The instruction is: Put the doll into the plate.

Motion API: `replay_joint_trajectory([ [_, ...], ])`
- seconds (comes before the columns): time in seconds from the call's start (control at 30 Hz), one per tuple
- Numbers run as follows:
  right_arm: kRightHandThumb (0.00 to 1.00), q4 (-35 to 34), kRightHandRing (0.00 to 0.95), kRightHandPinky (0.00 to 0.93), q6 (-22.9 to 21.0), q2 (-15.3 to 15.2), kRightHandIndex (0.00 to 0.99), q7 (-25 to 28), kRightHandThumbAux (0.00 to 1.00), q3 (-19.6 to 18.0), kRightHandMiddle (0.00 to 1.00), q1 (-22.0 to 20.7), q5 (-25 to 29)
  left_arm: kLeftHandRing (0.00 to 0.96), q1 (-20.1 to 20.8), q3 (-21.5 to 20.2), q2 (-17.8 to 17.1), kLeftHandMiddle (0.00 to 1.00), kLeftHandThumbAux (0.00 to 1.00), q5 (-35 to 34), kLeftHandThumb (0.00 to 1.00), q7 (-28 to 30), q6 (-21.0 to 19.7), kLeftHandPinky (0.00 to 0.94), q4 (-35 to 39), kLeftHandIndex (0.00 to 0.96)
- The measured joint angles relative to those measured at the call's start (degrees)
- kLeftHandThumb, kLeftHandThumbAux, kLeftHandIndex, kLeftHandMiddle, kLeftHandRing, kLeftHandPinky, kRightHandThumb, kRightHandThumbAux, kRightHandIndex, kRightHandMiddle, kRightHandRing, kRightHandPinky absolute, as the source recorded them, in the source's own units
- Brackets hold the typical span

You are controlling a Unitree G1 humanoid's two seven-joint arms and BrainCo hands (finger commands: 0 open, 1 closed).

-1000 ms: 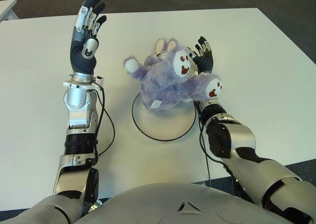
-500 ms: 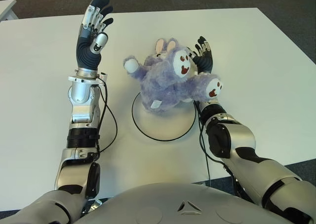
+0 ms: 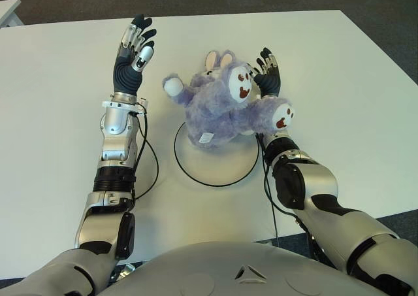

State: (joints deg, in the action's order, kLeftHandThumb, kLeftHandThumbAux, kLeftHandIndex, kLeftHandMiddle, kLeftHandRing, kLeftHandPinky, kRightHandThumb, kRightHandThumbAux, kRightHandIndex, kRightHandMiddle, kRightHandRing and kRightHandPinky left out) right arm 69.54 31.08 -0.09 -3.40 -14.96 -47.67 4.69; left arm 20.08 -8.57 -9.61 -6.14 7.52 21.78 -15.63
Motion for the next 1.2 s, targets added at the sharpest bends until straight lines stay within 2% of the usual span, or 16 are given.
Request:
replay_joint_trajectory([
  [0.43,0.242,-0.09,0.061,0.099,0.00,-0.04,0.090,-0.10,0.888,0.01,0.071,0.05,0.01,0.159,1.81,-1.10,-0.23,0.127,0.388,0.60,0.000,-2.89,-5.21,0.137,-2.84,0.000],
  [0.8,0.274,-0.29,0.059,0.096,0.00,-0.02,0.092,-0.13,0.886,0.03,0.066,0.14,0.01,0.175,5.24,-1.92,-0.18,0.145,0.390,0.49,0.000,-3.85,-5.82,0.102,-13.74,0.000],
  [1.2,0.267,-0.37,0.055,0.095,0.00,0.04,0.097,-0.13,0.883,0.01,0.069,0.14,0.01,0.165,6.03,-2.10,0.19,0.131,0.372,0.21,0.000,-4.43,-7.13,0.072,-16.86,0.000],
])
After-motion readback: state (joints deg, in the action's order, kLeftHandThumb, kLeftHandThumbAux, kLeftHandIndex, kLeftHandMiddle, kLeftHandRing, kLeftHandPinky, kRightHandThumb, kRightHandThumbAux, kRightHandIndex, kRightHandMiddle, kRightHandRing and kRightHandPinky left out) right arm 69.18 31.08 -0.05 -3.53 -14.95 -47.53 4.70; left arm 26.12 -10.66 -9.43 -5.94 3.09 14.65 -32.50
